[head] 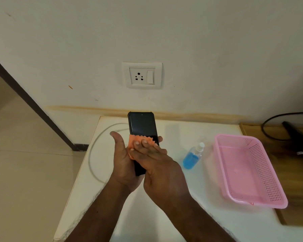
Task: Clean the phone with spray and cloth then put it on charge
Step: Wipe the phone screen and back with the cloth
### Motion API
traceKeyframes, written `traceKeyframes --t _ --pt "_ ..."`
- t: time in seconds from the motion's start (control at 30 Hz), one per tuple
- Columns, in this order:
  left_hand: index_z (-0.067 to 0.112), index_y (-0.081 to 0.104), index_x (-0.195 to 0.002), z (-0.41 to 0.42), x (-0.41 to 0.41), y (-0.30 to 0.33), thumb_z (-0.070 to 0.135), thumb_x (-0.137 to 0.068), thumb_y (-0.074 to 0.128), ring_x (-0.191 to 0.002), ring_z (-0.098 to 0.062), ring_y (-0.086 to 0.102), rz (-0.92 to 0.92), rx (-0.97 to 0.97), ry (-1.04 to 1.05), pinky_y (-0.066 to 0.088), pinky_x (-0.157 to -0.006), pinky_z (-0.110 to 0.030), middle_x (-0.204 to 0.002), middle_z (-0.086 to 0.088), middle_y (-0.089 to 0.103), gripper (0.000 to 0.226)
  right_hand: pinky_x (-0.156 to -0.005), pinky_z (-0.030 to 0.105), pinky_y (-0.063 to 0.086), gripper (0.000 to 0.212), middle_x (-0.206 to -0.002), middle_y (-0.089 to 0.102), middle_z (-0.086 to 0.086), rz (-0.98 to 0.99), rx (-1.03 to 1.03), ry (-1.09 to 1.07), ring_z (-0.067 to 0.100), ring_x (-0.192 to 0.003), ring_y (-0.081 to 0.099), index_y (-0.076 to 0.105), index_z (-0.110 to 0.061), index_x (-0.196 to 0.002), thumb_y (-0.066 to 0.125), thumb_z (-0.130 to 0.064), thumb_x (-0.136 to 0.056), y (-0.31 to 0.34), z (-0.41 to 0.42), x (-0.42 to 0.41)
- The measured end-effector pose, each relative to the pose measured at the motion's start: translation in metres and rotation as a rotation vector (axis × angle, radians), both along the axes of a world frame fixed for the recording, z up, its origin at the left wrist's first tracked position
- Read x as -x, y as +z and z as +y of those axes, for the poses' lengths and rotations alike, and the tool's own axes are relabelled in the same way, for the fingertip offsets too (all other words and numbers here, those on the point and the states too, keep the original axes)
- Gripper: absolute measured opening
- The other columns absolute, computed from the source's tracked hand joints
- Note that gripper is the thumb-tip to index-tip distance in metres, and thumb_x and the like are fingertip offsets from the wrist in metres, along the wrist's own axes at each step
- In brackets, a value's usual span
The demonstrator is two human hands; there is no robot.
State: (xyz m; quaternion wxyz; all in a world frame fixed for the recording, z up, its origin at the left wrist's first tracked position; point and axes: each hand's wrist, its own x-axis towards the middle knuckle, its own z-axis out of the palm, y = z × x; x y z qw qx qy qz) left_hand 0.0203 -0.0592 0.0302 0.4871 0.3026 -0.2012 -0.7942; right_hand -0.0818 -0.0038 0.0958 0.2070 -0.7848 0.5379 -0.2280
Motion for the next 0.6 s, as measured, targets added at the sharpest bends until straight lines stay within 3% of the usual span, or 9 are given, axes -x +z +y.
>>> traceKeyframes --t 0.07,0.17,0.23,0.3,0.37,0.4,0.53,0.6 --pt "0.009 0.061 -0.134 0.001 -0.003 0.002 0.097 -0.062 0.039 -0.131 -0.042 0.051 0.006 0.017 -0.013 0.039 -0.111 -0.055 -0.138 -0.026 0.057 0.116 -0.101 0.008 -0.026 0.053 -0.162 0.007 -0.004 0.083 -0.014 0.049 0.005 -0.147 -0.003 0.022 -0.022 -0.153 0.042 -0.014 -0.104 -0.005 -0.005 0.006" --pt "0.008 0.062 -0.132 0.001 -0.004 0.005 0.097 -0.063 0.038 -0.132 -0.038 0.053 -0.010 0.025 -0.023 0.049 -0.104 -0.048 -0.140 -0.024 0.056 0.116 -0.099 0.005 -0.025 0.057 -0.161 0.006 -0.013 0.088 -0.002 -0.010 -0.002 -0.145 -0.004 0.019 -0.027 -0.154 0.042 -0.013 -0.104 -0.015 -0.007 0.016" --pt "0.015 0.063 -0.133 0.000 -0.004 0.005 0.097 -0.066 0.032 -0.129 -0.036 0.056 -0.024 0.022 -0.023 0.054 -0.096 -0.046 -0.139 -0.021 0.059 0.111 -0.107 0.011 -0.017 0.061 -0.156 0.008 -0.018 0.074 0.046 -0.061 0.000 -0.146 0.005 0.025 -0.028 -0.153 0.049 -0.008 -0.100 -0.020 -0.007 0.022" --pt "0.019 0.064 -0.133 -0.001 -0.005 0.006 0.097 -0.066 0.030 -0.127 -0.035 0.058 -0.030 0.015 -0.013 0.055 -0.094 -0.046 -0.137 -0.018 0.061 0.109 -0.113 0.020 -0.003 0.065 -0.152 0.023 -0.016 0.053 0.066 -0.155 0.007 -0.143 0.025 0.041 -0.023 -0.147 0.063 -0.001 -0.091 -0.024 -0.008 0.026" --pt "0.019 0.063 -0.134 -0.001 -0.005 0.005 0.097 -0.064 0.031 -0.127 -0.035 0.058 -0.046 0.011 -0.001 0.054 -0.095 -0.047 -0.137 -0.017 0.062 0.109 -0.108 0.033 0.021 0.071 -0.142 0.049 -0.005 0.055 0.084 -0.222 0.010 -0.130 0.038 0.060 -0.016 -0.134 0.082 0.004 -0.069 -0.020 -0.007 0.021" --pt "0.020 0.062 -0.134 -0.001 -0.004 0.006 0.097 -0.064 0.032 -0.127 -0.035 0.058 -0.054 0.010 0.004 0.055 -0.093 -0.046 -0.136 -0.016 0.062 0.109 -0.104 0.033 0.026 0.072 -0.139 0.055 -0.002 0.079 0.116 -0.250 0.011 -0.127 0.039 0.063 -0.014 -0.130 0.086 0.003 -0.064 -0.020 -0.007 0.019" --pt "0.021 0.066 -0.130 0.000 -0.002 0.005 0.096 -0.065 0.030 -0.123 -0.033 0.061 -0.057 -0.003 0.016 0.058 -0.088 -0.042 -0.133 -0.016 0.064 0.106 -0.114 0.019 -0.007 0.064 -0.159 0.010 -0.012 0.029 -0.024 -0.165 0.007 -0.148 0.009 0.023 -0.023 -0.153 0.054 -0.012 -0.099 -0.029 -0.001 0.016" --pt "0.020 0.064 -0.133 -0.001 -0.003 0.005 0.097 -0.065 0.030 -0.127 -0.035 0.058 -0.041 0.010 0.020 0.055 -0.096 -0.046 -0.135 -0.020 0.062 0.108 -0.119 0.027 0.000 0.060 -0.161 0.011 -0.006 0.071 -0.002 -0.122 0.011 -0.149 0.008 0.023 -0.020 -0.153 0.051 -0.012 -0.100 -0.027 0.001 0.007"
